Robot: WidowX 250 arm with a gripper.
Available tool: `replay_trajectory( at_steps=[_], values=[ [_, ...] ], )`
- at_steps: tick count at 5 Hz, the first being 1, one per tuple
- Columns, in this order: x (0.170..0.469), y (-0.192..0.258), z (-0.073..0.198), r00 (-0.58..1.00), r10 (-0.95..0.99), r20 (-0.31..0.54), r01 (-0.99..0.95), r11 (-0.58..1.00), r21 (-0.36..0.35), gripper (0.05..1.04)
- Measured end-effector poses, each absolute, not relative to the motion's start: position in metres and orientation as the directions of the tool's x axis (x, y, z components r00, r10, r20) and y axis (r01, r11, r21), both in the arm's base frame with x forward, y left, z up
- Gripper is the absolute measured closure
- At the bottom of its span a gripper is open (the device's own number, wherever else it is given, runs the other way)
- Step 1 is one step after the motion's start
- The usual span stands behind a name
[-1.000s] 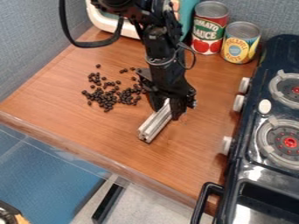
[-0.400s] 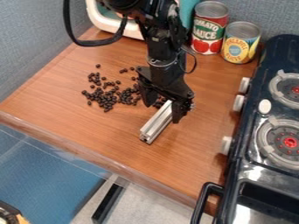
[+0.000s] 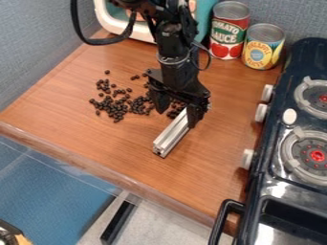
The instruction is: Sweep into pile
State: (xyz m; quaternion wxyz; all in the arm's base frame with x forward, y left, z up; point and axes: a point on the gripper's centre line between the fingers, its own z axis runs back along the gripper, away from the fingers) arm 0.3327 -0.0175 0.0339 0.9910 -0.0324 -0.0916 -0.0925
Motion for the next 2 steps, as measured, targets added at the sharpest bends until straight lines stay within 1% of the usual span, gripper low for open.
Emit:
replay_trajectory(
  at_steps=[2],
  values=[
    [0.3322,-0.0182,0.0336,0.967,-0.176,0.186,0.188,0.981,-0.049,0.077]
  ],
)
